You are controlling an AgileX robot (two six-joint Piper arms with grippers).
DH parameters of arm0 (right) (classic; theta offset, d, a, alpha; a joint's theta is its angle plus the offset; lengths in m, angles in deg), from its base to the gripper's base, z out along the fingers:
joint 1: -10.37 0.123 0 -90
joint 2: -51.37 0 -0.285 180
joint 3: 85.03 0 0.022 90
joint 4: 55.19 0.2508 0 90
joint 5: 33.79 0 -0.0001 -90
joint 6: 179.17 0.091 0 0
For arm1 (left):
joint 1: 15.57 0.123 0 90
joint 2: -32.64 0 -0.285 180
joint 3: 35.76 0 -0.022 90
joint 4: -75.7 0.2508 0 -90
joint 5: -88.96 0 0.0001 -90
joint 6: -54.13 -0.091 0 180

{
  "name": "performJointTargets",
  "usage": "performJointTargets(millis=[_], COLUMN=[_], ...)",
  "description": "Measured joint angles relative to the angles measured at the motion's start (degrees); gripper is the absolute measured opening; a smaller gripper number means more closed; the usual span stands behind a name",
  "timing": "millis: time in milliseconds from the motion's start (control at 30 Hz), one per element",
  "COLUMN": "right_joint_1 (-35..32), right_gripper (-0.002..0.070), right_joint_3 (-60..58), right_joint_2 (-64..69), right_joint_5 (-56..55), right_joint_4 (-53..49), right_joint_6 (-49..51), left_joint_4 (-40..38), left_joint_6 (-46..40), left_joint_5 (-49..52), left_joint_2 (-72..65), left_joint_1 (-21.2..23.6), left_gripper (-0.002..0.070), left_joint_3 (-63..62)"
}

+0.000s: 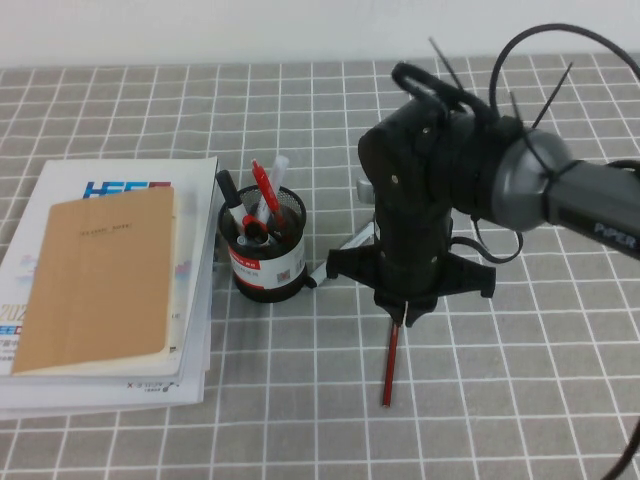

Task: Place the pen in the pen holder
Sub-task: Pick up the pen on the table

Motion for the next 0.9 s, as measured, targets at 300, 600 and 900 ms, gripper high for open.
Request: performJointTargets(millis=[300,600,900], right_joint_1=[0.3,0.6,0.6], right_gripper=[0.0174,0.0283,0.0153], right_joint_3=[0.0,0.0,0.3], right_joint_2=[2.8,5.6,6.5], right_joint_5=[-5.1,-7.0,-7.1], right_joint_4=[-1.2,-1.9,-2.1], right_joint_6=[0.6,0.6,0.6], left_joint_4=[0.0,0.0,0.0], left_joint_6=[0.0,0.0,0.0], left_joint_5=[0.0,0.0,0.0], left_joint_2=[0.0,0.0,0.0], left_joint_1=[0.0,0.0,0.0], left_gripper=[-0.0005,-0.0005,-0.0005], left_joint_3=[0.0,0.0,0.0])
